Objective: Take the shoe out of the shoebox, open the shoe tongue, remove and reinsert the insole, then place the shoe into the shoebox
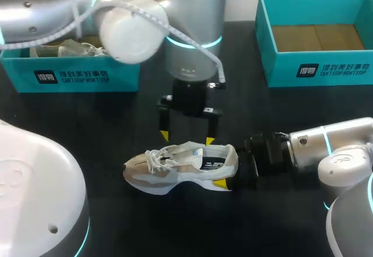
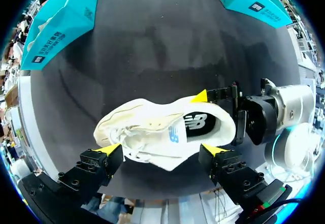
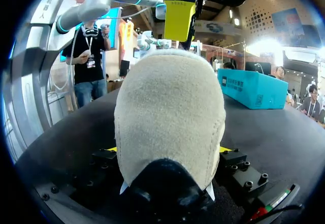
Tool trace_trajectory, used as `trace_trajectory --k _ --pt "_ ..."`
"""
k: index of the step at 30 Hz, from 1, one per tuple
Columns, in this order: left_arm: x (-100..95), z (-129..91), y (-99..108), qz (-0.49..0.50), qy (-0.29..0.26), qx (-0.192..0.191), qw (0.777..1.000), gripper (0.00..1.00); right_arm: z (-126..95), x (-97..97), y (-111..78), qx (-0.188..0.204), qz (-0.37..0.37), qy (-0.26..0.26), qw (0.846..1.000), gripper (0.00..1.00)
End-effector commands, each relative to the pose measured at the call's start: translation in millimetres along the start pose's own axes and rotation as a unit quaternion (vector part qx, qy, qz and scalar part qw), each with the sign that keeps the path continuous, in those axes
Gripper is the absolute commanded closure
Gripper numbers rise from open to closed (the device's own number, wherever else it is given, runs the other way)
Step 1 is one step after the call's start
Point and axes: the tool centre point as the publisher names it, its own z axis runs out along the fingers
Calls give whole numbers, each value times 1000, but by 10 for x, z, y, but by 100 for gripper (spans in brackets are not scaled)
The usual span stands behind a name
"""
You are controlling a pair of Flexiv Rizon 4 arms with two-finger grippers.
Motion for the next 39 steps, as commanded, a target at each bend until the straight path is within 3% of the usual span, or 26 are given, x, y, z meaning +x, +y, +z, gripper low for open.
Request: trace_trajectory --k 1,14,39 --pt "250 155 -113 -7 -63 -23 998 0 9 -2 13 3 0 0 1000 100" --pt "292 399 -96 -23 -99 -33 994 0 9 -2 13 3 0 0 1000 100" --pt "43 612 -56 -62 -118 -56 990 0 9 -2 13 3 0 0 1000 100"
